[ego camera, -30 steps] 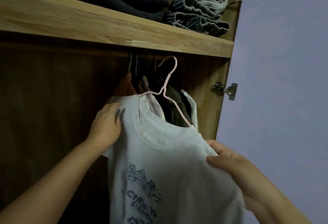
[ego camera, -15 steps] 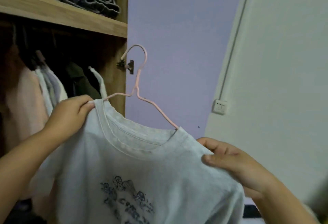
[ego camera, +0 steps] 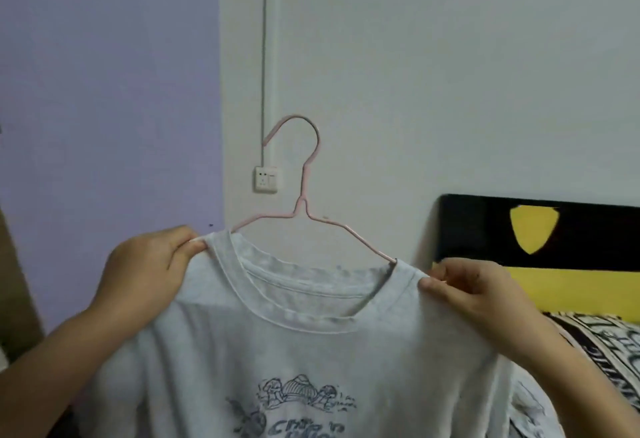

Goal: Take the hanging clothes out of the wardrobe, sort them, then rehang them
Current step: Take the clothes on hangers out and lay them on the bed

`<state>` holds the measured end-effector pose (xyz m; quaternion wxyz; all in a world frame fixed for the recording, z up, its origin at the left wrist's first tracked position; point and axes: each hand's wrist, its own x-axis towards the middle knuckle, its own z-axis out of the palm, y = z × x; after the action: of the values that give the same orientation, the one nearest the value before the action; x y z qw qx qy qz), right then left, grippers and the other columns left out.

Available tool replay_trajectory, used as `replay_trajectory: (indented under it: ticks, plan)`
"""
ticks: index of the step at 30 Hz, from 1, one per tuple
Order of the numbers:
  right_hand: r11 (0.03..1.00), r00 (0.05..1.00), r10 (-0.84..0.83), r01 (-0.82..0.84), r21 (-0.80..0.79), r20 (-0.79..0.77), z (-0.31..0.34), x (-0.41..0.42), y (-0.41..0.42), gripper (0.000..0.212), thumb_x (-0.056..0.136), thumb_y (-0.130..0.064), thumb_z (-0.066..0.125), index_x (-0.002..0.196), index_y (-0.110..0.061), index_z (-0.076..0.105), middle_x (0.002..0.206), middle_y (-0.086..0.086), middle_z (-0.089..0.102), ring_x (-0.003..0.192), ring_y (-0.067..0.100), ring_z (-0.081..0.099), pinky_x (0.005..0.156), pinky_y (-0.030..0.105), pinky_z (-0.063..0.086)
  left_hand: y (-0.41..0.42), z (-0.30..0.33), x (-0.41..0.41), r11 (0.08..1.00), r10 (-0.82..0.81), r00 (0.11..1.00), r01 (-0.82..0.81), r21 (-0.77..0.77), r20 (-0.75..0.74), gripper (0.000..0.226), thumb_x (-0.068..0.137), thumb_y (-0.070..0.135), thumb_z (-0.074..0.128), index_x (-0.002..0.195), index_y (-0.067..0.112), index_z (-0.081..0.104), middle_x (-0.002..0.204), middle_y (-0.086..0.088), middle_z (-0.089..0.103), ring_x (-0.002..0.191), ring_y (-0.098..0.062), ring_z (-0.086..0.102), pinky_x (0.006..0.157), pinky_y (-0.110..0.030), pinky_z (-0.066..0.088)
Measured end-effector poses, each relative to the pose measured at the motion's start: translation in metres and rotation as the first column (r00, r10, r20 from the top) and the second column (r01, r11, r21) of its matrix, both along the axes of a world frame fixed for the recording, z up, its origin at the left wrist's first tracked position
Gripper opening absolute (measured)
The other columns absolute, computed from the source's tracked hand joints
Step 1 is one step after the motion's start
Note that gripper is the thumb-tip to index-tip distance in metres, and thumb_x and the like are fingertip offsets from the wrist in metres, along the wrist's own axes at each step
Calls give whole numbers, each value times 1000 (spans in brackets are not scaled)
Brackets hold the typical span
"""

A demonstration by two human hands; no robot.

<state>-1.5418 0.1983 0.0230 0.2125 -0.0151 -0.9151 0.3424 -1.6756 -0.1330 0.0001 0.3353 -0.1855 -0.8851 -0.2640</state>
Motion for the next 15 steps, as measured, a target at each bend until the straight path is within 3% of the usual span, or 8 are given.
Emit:
replay_trajectory:
  ticks: [2,5,7,11,15]
  plan:
    - [987,985,-154,157,37,-78,-8,16,14,29,82,-23,69,54,-23,61,51,-1,55,51,8,48,46,18,31,25,1,-11,992,-127,990,125,26,61,43,75,55,37,69,23,65,67,-9,68,67,-33,64,59,-34,43]
    - [928,927,-355,365,78,-122,-21,42,28,23,82,-23,69,60,-22,61,65,-5,62,66,11,54,49,22,33,62,3,-28,944,-327,928,329,19,176,8,81,42,58,85,36,56,64,-5,67,67,-29,63,64,-35,45]
    - [880,882,-452,465,94,-135,-28,62,33,25,81,-22,70,58,-27,59,73,-19,62,71,5,55,51,21,34,87,2,-39,893,-438,869,450,-3,230,18,85,27,66,84,40,55,63,-4,66,67,-25,63,66,-34,46]
    - [763,763,-626,642,77,-163,-42,111,38,28,79,-19,73,57,-28,58,66,-13,62,69,9,57,54,23,38,143,-1,-43,779,-609,756,627,3,240,10,82,35,63,80,43,56,59,-3,63,64,-23,62,65,-31,46]
    - [636,636,-752,769,64,-174,-55,166,36,28,80,-29,73,57,-29,57,70,-19,63,71,6,57,57,23,39,202,-6,-27,654,-732,632,757,2,254,17,84,22,65,84,36,56,58,-7,62,64,-26,60,65,-35,47]
